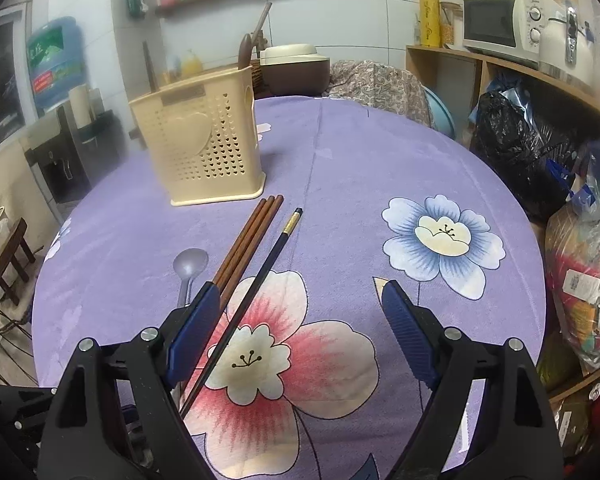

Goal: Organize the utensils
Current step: 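Move both open tools back toward the remaining utensils, then grasp the silver spoon with the left tool while the right tool grasps the grey plastic spoon, then carry both spoons up over the beige holder with both tools, then lower both spoons into the holder and open both tools, then move both open tools back to the remaining chopsticks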

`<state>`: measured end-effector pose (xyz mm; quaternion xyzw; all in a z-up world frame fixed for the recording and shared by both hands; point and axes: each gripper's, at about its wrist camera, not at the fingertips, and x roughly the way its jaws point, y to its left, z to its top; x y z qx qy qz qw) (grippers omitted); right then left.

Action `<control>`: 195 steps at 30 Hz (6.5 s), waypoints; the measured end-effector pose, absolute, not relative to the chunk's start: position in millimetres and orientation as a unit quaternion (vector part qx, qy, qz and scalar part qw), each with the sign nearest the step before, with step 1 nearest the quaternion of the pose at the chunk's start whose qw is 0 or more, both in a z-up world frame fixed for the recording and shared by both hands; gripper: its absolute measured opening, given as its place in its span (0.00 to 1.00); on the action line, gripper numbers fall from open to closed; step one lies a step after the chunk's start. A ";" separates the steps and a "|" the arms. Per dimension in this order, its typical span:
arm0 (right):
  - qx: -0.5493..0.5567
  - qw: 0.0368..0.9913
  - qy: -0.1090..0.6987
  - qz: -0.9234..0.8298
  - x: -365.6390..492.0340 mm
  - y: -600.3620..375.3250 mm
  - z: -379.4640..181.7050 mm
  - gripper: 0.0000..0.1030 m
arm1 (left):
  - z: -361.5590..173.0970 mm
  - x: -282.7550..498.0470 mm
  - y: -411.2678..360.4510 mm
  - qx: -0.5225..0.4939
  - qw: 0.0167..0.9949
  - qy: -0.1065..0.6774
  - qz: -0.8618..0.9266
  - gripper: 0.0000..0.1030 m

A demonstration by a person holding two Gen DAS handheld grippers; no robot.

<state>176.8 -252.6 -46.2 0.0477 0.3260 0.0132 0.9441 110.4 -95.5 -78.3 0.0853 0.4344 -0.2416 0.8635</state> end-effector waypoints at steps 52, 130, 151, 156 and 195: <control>-0.058 0.878 0.460 0.121 282.0 -128.6 -88.9 0.53 | -71.0 198.5 47.7 -0.014 0.883 0.443 -0.152 0.43; 0.015 0.995 0.074 0.068 375.7 -191.0 153.2 0.36 | 178.4 332.6 -36.0 -0.091 0.977 0.118 -0.154 0.02; -0.036 0.979 0.193 0.059 350.6 -195.1 37.9 0.37 | 64.4 319.6 -21.2 -0.048 0.961 0.216 -0.163 0.03; -0.022 0.980 0.187 0.063 329.3 -203.0 41.5 0.54 | 65.5 306.5 -11.9 -0.070 0.956 0.230 -0.169 0.04; -0.015 0.881 0.473 -0.008 237.0 -224.4 -85.4 0.76 | -49.9 180.1 -29.8 0.005 0.915 0.373 -0.154 0.45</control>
